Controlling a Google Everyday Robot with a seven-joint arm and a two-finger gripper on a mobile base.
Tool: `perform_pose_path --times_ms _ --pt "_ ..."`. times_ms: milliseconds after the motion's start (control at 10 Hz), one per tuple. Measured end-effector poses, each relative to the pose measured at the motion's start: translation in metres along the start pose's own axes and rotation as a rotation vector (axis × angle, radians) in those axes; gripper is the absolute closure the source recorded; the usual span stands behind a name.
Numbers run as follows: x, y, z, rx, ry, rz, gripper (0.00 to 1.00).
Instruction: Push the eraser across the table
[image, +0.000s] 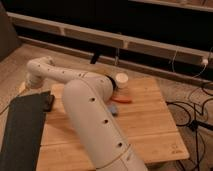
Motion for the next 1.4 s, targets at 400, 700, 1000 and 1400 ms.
perform_pose_path --times_ms 400,700,1000,1400 --pt "0.007 -0.043 -0.028 0.108 -0.039 -0.036 0.35" --pt "0.075 -0.157 -0.058 0.366 0.06 0.143 0.35" --pt "0.128 -0.187 -0.052 0.462 0.165 0.284 0.35" --pt "0.105 -0.119 -0.012 0.374 0.202 0.236 0.35"
